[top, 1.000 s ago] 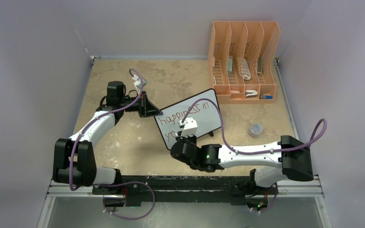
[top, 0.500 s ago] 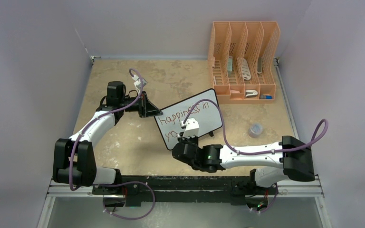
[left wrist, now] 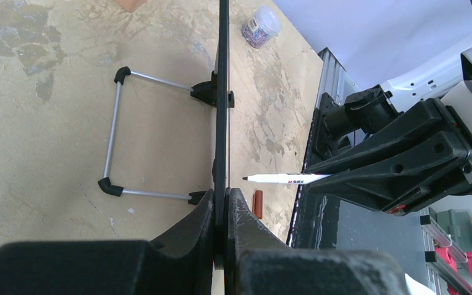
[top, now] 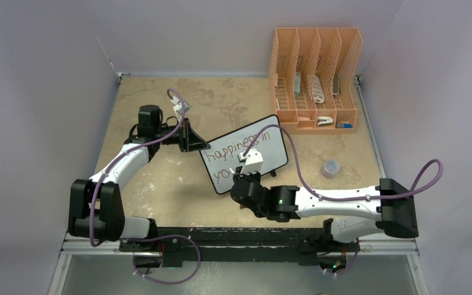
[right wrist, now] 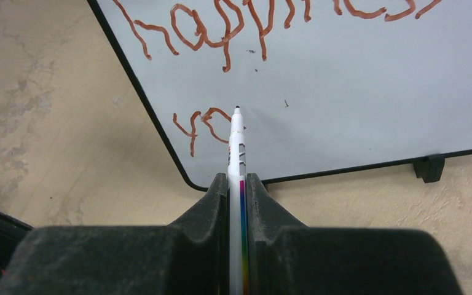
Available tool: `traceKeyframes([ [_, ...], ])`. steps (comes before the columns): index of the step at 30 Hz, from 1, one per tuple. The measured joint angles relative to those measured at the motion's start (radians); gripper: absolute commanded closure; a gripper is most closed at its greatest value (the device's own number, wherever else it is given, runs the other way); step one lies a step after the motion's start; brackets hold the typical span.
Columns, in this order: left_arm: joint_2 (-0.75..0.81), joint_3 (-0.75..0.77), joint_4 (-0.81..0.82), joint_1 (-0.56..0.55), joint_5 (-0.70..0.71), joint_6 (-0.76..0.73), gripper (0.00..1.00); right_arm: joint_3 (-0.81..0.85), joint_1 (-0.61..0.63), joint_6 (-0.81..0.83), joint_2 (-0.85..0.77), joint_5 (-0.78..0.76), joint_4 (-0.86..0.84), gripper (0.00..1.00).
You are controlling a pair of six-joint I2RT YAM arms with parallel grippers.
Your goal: Write a sentence on the whiteboard
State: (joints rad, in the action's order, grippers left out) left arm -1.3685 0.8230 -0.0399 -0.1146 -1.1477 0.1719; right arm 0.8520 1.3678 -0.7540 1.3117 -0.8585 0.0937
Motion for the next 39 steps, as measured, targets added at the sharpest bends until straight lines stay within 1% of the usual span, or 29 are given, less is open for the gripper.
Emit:
traceKeyframes([
  [17, 0.0, 0.0, 0.0, 0.0, 0.0, 0.0, 1.0, -0.006, -0.007, 0.04, 0.056, 0.012, -0.047, 1.0],
  [39, 0.0, 0.0, 0.0, 0.0, 0.003, 0.0, 1.0, -0.006, -0.02, 0.039, 0.069, 0.012, -0.052, 1.0],
])
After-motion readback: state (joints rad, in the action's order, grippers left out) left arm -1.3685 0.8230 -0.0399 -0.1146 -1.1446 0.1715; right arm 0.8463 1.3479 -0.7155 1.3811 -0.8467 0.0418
